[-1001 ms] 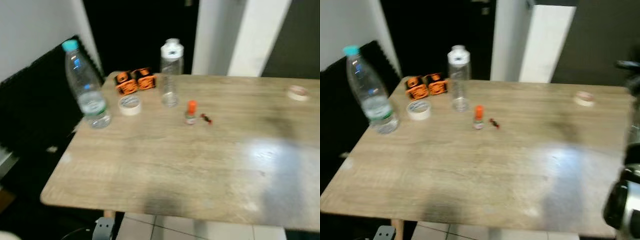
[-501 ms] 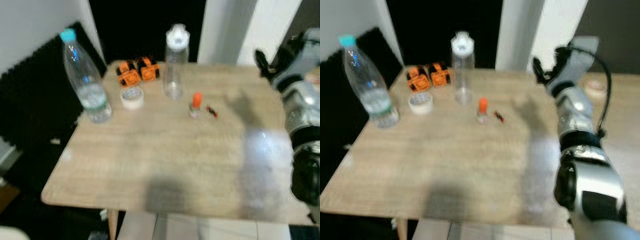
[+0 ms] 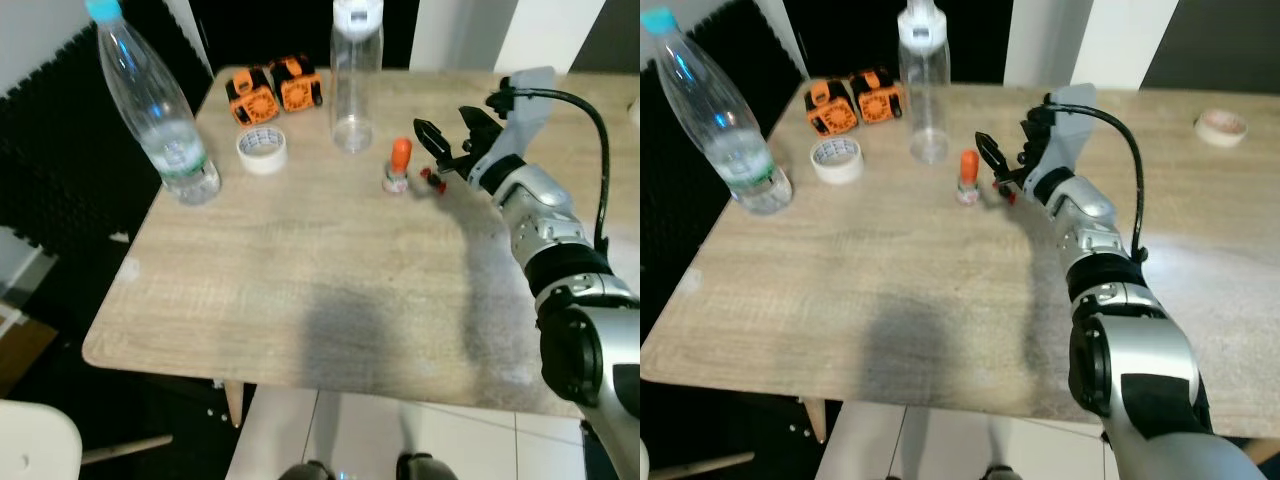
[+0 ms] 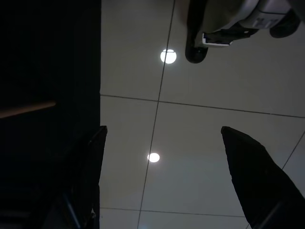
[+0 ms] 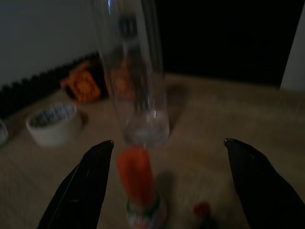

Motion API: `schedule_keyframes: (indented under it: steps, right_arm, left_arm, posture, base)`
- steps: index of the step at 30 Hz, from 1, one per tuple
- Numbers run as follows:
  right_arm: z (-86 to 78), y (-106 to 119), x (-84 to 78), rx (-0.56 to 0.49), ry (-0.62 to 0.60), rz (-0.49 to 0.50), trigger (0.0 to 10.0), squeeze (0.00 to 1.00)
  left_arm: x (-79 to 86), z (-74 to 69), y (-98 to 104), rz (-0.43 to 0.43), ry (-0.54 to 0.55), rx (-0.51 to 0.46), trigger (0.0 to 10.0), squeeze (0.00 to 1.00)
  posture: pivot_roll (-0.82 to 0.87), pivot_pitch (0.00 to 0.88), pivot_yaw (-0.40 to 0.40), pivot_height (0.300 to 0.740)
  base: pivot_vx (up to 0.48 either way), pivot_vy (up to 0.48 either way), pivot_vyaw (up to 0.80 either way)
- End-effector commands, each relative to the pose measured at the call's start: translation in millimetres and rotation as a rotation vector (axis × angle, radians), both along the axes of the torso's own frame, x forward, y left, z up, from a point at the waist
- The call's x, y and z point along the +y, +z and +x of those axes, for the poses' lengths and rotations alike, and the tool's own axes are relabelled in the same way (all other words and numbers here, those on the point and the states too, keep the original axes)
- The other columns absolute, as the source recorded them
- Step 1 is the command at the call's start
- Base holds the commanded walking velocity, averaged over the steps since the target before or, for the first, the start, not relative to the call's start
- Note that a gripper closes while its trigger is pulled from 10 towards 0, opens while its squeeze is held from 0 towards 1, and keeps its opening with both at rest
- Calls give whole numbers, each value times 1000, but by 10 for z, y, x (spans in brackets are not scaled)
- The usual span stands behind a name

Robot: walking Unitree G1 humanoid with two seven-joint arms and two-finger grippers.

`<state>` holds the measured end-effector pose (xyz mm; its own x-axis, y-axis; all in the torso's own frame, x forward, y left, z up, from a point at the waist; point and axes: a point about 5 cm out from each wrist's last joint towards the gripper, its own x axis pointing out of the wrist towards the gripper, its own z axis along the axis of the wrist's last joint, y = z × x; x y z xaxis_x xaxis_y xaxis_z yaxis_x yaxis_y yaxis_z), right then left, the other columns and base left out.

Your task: Restocking fridge

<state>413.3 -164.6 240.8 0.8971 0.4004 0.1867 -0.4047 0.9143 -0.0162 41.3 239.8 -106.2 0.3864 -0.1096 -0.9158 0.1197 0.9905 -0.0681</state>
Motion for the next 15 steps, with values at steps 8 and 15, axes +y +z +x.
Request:
schedule_keyframes:
  steps: [8,15]
  right_arm:
    - [13,98,110,-26,62,-48,10000,0]
    - [-7,89,259,-35,166,-45,10000,0]
  left_arm:
    - [114,-292,28,19,0,31,10000,0]
    - [127,-335,45,19,20,6,10000,0]
  posture:
    - [172,345,26,740]
    - [182,367,23,740]
  base:
    - [0,0,0]
    - [0,0,0]
